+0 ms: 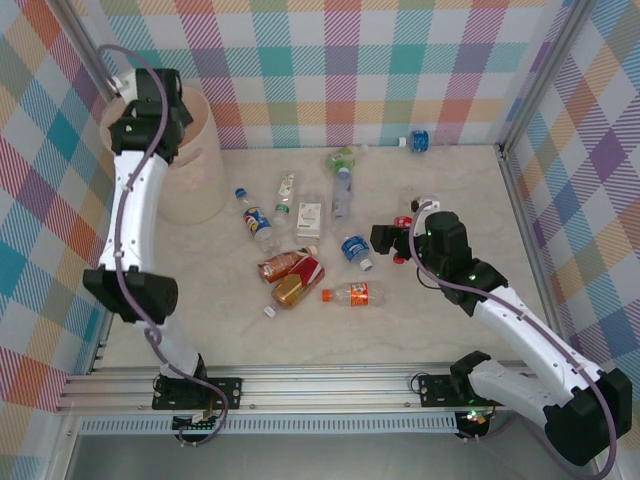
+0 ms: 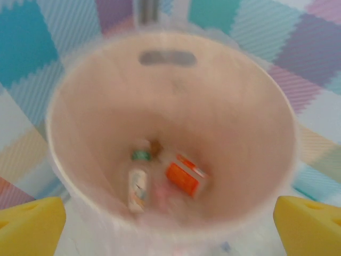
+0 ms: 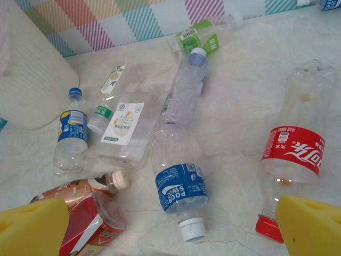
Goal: Put the plastic bottles in the bin
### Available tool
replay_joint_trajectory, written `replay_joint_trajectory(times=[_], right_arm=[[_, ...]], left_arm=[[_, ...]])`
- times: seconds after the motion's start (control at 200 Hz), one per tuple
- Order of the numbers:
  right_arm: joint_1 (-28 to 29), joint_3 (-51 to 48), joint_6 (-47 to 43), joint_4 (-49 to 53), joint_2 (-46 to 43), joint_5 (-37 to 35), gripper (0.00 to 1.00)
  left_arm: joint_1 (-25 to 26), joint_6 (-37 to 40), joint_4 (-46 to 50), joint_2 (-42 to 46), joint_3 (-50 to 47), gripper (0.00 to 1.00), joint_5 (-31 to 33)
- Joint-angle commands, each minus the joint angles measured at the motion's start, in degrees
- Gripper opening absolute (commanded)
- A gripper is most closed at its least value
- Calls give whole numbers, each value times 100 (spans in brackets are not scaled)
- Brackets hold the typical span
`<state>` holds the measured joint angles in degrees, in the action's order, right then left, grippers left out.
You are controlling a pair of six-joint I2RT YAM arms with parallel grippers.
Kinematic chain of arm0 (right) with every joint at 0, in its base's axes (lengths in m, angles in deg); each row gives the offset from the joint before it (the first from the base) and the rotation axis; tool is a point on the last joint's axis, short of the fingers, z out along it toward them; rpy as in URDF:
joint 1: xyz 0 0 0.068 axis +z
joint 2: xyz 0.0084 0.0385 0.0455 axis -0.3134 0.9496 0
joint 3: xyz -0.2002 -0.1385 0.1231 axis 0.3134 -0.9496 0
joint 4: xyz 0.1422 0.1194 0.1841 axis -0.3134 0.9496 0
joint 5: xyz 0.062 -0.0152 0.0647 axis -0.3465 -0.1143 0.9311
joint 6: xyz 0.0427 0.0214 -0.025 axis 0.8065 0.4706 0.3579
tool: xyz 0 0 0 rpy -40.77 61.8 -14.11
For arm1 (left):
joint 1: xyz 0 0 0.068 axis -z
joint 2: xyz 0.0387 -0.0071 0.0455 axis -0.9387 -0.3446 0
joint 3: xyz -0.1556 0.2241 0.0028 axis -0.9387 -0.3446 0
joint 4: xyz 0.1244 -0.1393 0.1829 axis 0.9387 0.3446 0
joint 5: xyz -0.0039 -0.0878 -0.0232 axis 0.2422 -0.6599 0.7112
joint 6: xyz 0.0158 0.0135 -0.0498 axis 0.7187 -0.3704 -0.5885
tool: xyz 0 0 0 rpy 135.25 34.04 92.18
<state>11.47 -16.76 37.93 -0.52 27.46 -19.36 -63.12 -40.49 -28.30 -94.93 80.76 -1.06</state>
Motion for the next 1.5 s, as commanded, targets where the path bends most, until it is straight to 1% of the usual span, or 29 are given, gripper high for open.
replay_joint_trajectory(times=[0.0, 0.115, 0.22, 0.325, 0.415, 0.495, 0.545, 0.635, 0.72, 0.77, 0.885, 0.97, 1.05, 1.205, 1.32, 1.375, 1.495], right_arm=[[41, -100, 130, -206, -69, -75, 100], [41, -126, 128, -258, -77, 11, 100], [41, -149, 139, -283, -52, -11, 100], [41, -214, 316, -303, -38, -42, 100], [41, -289, 463, -340, -58, -38, 100], [43, -335, 525, -359, -66, -17, 100], [41, -325, 549, -332, -66, 7, 100], [41, -337, 576, -278, -62, 24, 100], [41, -411, 598, -295, -72, 6, 100], [41, -459, 619, -334, -61, -18, 100], [43, -469, 637, -374, -31, 7, 100], [41, -457, 581, -425, 0, -1, 100], [41, -439, 532, -410, 11, 13, 100], [41, -480, 462, -358, -49, 29, 100], [42, -577, 396, -459, -141, 0, 100], [41, -601, 375, -480, -150, -29, 100], [41, -586, 338, -485, -126, -11, 100]], left_arm=[[246, -782, -380, 812, -1201, 100, -709], [516, -1275, -639, 1623, -2405, 100, -1157], [807, -1537, -754, 2167, -3158, 100, -1545], [1207, -1820, -847, 2535, -3992, 100, -1885], [1549, -1914, -736, 2543, -4530, 100, -2170], [1790, -1719, -542, 2351, -4776, 100, -2491], [2091, -1494, -486, 2265, -4871, 100, -2582], [2820, -1157, -409, 2206, -5074, 100, -2339], [3427, -869, -492, 2121, -5365, 100, -2271], [3699, -759, -531, 2018, -5481, 100, -2250], [4144, -425, -571, 1633, -5580, 100, -2064], [4314, -299, -709, 1350, -5659, 100, -1754], [4321, -247, -946, 1091, -5732, 100, -1581], [4320, -60, -1192, 618, -5671, 100, -1572], [4327, 40, -1519, 482, -5738, 100, -1651], [4320, 93, -1652, 396, -5743, 100, -1785], [4320, 135, -1743, 181, -5667, 100, -1830]])
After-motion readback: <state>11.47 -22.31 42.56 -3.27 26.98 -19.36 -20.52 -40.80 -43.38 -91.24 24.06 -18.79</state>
